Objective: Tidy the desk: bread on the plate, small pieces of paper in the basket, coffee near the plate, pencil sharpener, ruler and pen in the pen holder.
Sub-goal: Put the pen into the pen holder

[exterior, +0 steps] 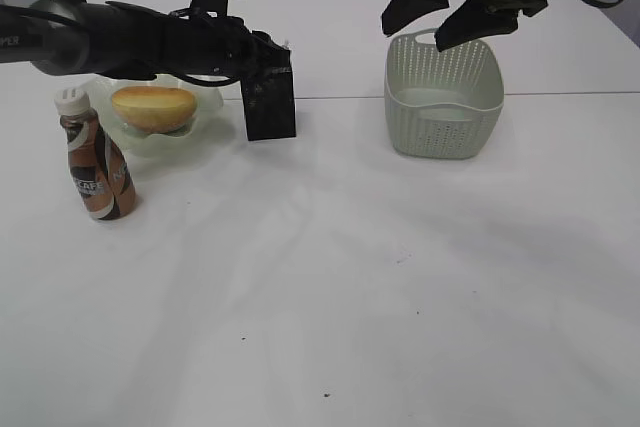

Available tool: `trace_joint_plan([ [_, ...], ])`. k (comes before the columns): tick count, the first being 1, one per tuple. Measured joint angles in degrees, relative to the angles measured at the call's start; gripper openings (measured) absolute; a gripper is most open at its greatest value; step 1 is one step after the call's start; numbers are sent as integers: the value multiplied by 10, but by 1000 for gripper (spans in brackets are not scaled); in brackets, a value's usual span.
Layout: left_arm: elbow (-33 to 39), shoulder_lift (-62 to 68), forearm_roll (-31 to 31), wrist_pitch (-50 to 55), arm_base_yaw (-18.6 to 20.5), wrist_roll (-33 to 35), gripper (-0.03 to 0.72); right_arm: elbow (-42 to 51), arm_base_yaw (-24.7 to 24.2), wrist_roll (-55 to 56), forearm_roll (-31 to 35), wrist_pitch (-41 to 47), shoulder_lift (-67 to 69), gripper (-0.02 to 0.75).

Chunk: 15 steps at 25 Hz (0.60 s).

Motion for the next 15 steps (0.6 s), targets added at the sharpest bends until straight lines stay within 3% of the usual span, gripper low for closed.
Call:
trace_joint_plan([
  [11, -4, -14, 4, 2, 0, 0, 235, 0, 0, 0, 2, -1, 0, 565],
  [15, -4, -33, 33, 6, 0, 0, 239, 0, 0, 0, 4, -1, 0, 565],
])
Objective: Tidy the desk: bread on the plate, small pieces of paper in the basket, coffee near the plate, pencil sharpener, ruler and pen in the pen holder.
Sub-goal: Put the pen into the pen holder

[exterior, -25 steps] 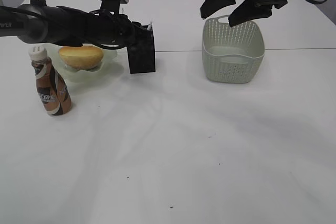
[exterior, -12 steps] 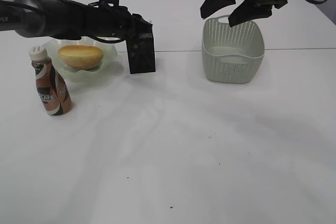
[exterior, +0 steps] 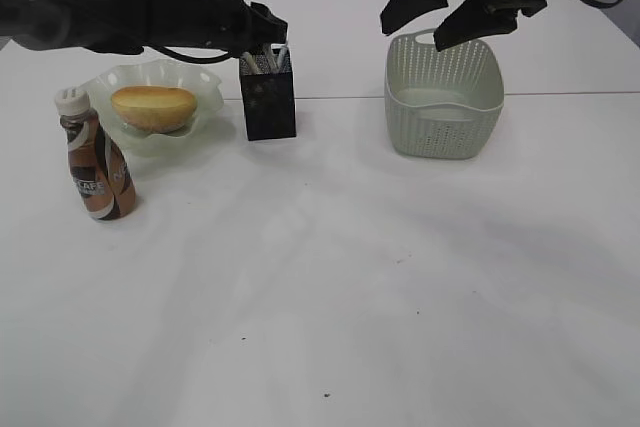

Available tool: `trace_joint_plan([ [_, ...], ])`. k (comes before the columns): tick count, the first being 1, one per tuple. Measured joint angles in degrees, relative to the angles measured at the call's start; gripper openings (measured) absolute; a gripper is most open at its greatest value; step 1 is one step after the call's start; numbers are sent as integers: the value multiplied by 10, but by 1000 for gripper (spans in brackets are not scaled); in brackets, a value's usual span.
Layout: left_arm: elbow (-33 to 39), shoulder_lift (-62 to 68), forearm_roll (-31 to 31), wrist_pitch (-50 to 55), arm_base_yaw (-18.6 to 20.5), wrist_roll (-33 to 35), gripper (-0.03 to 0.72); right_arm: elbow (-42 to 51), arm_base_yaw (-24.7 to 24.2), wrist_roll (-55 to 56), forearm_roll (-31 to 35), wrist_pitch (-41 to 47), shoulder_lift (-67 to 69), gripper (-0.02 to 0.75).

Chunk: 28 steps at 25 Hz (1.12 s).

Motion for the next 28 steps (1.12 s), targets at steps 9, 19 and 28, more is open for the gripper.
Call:
trace_joint_plan([
  [9, 0, -31, 171, 64, 1, -30, 239, 0, 0, 0, 0, 1, 0, 565],
  [19, 0, -100, 390, 207, 1, -199, 239, 0, 0, 0, 0, 16, 0, 565],
  [28, -1, -158, 484, 367, 1, -415, 239, 0, 0, -1, -20, 45, 0, 573],
])
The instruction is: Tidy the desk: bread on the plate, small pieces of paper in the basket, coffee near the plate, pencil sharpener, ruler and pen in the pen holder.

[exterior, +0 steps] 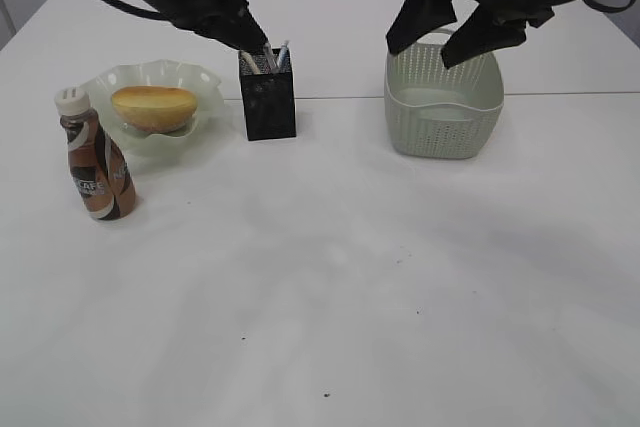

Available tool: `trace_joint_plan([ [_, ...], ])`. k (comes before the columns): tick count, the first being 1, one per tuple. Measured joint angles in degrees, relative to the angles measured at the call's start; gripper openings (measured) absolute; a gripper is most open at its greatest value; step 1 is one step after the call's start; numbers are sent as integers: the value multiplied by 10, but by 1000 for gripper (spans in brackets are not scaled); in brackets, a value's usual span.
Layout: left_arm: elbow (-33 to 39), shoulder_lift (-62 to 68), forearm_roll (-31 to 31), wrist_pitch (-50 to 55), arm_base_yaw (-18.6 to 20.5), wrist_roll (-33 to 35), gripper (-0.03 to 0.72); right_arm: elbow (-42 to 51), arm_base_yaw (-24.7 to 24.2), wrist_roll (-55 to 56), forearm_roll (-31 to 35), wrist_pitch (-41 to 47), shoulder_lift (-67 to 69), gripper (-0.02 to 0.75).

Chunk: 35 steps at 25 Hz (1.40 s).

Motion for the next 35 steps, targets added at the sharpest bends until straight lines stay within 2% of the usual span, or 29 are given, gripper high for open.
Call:
trace_joint_plan([
  [3, 0, -18, 38, 42, 0, -90, 239, 0, 0, 0, -20, 18, 0, 573],
  [7, 0, -33, 86, 86, 0, -174, 243, 0, 0, 0, -40, 38, 0, 571],
  [9, 0, -40, 113, 105, 0, -227, 265, 0, 0, 0, -48, 54, 0, 571],
  [12, 0, -54, 152, 140, 0, -292, 358, 0, 0, 21, -71, 65, 0, 571],
  [15, 0, -65, 197, 173, 0, -351, 468, 0, 0, 75, -121, 67, 0, 571],
  [17, 0, -73, 225, 179, 0, -382, 498, 0, 0, 111, -157, 68, 0, 571],
  [18, 0, -78, 236, 180, 0, -390, 506, -1, 0, 123, -176, 70, 0, 591],
  [21, 0, -98, 246, 182, 0, -402, 509, -9, 0, 136, -208, 71, 0, 575],
  [35, 17, -206, 302, 189, 0, -411, 486, -10, 0, 140, -248, 76, -82, 572],
])
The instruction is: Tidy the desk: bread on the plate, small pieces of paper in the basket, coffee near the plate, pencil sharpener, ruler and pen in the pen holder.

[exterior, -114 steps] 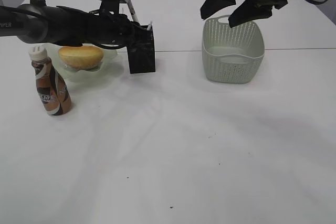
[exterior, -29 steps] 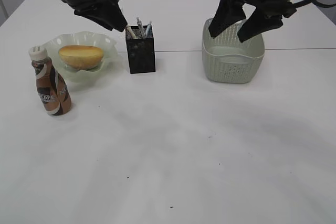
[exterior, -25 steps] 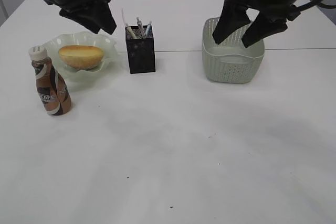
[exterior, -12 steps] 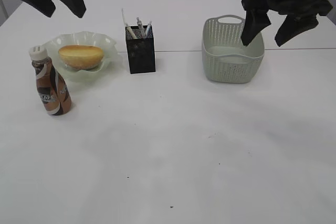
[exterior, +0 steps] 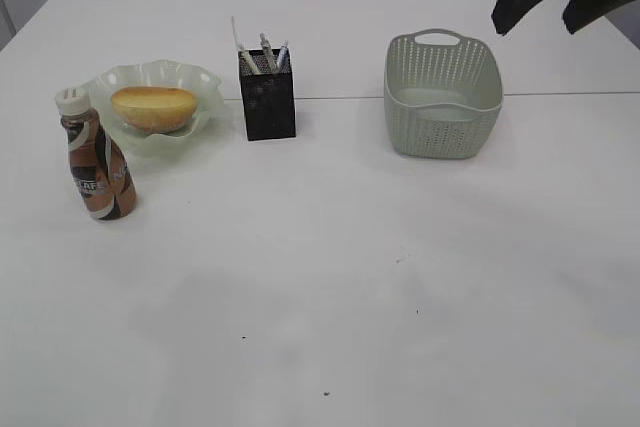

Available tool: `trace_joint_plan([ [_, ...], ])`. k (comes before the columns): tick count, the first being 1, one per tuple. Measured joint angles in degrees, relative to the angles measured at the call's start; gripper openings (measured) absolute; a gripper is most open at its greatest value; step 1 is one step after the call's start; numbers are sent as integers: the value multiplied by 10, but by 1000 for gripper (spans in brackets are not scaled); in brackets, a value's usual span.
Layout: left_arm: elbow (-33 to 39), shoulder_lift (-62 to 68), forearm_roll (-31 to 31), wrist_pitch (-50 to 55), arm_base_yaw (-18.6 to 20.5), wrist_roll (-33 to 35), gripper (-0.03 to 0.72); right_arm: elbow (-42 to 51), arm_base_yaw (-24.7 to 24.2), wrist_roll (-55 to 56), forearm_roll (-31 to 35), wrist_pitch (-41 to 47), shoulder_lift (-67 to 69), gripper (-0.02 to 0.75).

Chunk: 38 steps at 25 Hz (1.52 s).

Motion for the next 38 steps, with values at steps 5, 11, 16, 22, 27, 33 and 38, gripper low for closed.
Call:
trace_joint_plan([
  [5, 67, -72, 13, 1, 0, -4, 486, 0, 0, 1, 0, 2, -41, 571],
  [11, 170, -192, 18, 4, 0, -8, 486, 45, 0, -6, 2, 3, -127, 571],
  [16, 219, -290, 20, 5, 0, -20, 486, 161, 0, -29, -3, 3, -231, 571],
  [22, 322, -408, 37, 5, 0, -38, 486, 319, 0, -33, -18, 6, -390, 571],
  [27, 417, -522, 65, -18, 0, -39, 486, 411, 1, -33, -19, -2, -501, 571],
  [33, 528, -674, 114, -81, 0, -32, 486, 507, 1, -33, -21, -50, -611, 571],
  [38, 609, -761, 117, -96, 0, -31, 486, 571, 1, -39, -28, -64, -710, 571],
])
